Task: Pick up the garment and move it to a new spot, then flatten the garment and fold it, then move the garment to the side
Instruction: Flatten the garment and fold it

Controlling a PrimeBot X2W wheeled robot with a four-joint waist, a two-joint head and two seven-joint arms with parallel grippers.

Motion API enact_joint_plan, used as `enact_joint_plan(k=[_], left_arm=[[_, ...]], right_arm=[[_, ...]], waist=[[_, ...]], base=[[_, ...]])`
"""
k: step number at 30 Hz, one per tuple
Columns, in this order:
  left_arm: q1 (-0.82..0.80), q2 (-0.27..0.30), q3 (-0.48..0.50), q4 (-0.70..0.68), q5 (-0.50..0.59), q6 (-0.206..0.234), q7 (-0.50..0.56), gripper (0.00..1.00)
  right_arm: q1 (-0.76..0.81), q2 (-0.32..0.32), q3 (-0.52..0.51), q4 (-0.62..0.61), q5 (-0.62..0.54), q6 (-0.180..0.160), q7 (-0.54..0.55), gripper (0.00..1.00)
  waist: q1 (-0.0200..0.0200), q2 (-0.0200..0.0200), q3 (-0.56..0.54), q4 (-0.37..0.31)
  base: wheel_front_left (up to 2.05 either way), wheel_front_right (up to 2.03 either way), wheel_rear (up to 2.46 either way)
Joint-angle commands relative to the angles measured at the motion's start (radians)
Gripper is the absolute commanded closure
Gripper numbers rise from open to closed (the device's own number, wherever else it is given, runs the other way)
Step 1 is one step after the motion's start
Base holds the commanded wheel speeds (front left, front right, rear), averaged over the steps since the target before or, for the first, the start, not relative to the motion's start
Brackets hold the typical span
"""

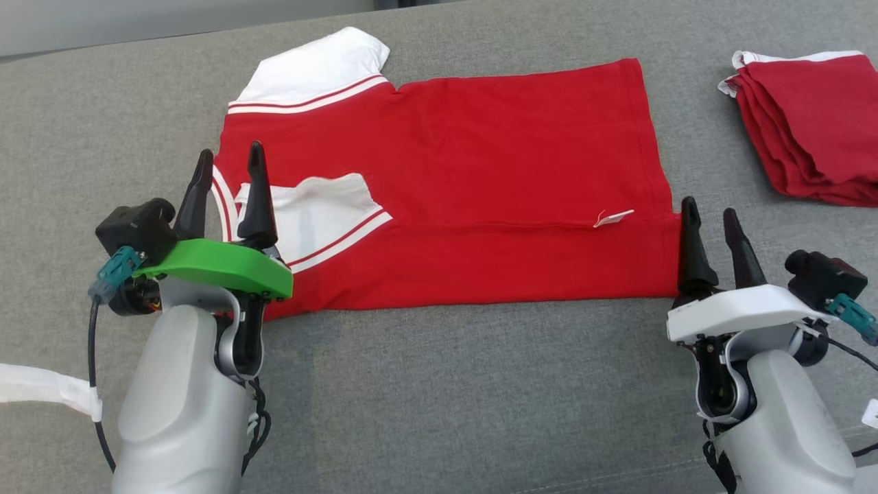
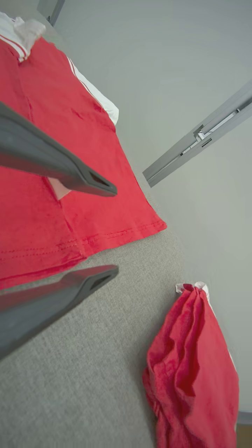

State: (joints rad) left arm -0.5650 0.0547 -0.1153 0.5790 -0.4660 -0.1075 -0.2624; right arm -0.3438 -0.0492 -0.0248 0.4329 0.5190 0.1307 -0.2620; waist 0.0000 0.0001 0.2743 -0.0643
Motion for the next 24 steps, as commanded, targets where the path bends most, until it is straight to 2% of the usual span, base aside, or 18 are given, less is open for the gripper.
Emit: enact_joint_plan(k=[1, 6, 10, 16, 21, 24], left_arm=[[0.025, 0.001, 0.009, -0.021, 0.015, -0.007, -0.002, 0.0], [0.091, 0.004, 0.034, -0.112, 0.03, -0.015, -0.003, 0.0], [0.158, 0.042, 0.042, -0.15, 0.015, -0.017, 0.015, 0.0], [0.264, 0.081, 0.073, -0.202, -0.029, 0.032, 0.181, 0.0], [0.342, 0.052, 0.081, -0.204, -0.125, 0.08, 0.383, 0.0], [0.349, 0.04, 0.087, -0.193, -0.154, 0.095, 0.42, 0.0]], right_arm=[[0.03, -0.002, -0.01, -0.027, -0.025, 0.0, -0.003, 0.0], [0.099, -0.003, -0.05, -0.137, -0.126, 0.0, -0.003, 0.0], [0.161, -0.002, -0.074, -0.221, -0.202, 0.0, 0.042, 0.0], [0.249, -0.002, -0.077, -0.333, -0.243, 0.0, 0.143, 0.0], [0.29, -0.003, -0.075, -0.383, -0.235, 0.0, 0.196, 0.0], [0.289, -0.002, -0.067, -0.386, -0.228, 0.0, 0.208, 0.0]], waist=[[0.0, -0.0001, -0.003, -0.001], [0.0, -0.0001, -0.026, 0.004], [0.0, -0.0001, -0.055, 0.015], [0.0, -0.0001, -0.093, 0.035], [0.0, -0.0001, -0.101, 0.044], [0.0, -0.0001, -0.092, 0.038]], base=[[0.0, 0.0, 0.0], [0.0, 0.0, 0.0], [0.0, 0.0, 0.0], [0.0, 0.0, 0.0], [0.0, 0.0, 0.0], [0.0, 0.0, 0.0]])
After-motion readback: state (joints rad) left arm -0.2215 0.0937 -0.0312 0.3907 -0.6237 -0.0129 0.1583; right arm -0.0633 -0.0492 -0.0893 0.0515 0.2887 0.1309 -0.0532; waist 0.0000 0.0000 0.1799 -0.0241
